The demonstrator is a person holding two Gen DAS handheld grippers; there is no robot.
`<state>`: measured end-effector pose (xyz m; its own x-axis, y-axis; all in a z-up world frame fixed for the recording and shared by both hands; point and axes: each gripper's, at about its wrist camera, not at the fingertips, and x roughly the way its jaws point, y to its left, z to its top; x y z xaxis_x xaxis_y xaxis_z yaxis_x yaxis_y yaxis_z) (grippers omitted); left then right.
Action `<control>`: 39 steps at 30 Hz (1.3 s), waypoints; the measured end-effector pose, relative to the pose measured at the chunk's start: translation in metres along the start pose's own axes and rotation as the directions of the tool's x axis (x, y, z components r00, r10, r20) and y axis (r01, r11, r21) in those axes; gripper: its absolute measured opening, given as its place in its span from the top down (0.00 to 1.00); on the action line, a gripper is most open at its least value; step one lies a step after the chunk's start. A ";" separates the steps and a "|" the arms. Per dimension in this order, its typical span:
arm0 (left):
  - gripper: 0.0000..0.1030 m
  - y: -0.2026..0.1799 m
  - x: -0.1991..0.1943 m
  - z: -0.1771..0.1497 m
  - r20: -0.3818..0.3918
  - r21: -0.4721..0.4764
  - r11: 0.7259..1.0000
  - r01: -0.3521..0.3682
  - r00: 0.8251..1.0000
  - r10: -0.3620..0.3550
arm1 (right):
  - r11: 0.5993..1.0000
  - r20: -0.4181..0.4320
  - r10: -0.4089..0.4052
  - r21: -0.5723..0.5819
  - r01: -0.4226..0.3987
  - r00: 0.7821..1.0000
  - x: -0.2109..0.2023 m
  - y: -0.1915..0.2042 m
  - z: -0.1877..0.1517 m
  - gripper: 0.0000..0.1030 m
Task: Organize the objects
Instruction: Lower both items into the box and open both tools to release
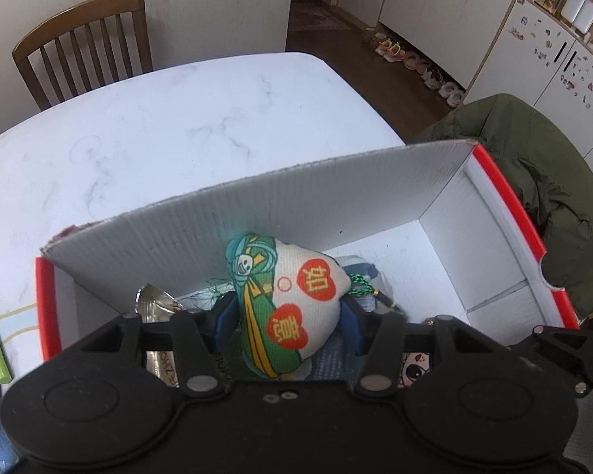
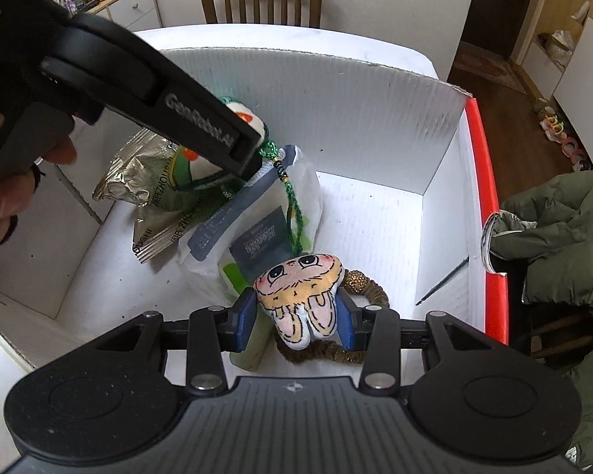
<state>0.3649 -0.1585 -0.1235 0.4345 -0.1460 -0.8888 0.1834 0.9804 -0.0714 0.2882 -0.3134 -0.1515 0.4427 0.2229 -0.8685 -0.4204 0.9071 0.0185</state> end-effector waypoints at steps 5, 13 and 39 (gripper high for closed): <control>0.49 -0.002 0.011 -0.003 -0.043 0.008 1.000 -0.011 0.999 0.011 | 1.000 -0.021 0.002 0.005 -0.002 1.000 0.000 0.000 0.002 0.60; 0.46 -0.002 0.018 -0.003 -0.088 0.013 1.000 -0.010 0.996 0.011 | 0.999 -0.029 0.018 0.040 -0.017 0.999 -0.002 -0.006 0.001 0.54; 0.20 -0.003 -0.059 -0.026 0.061 0.012 1.000 0.028 0.998 -0.028 | 0.996 0.113 0.045 0.067 -0.053 0.993 -0.065 0.001 -0.012 0.38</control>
<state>0.3159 -0.1494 -0.0830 0.4823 -0.1815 -0.8570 0.2063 0.9743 -0.0903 0.2497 -0.3313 -0.1004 0.5097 0.3026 -0.8054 -0.3891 0.9160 0.0978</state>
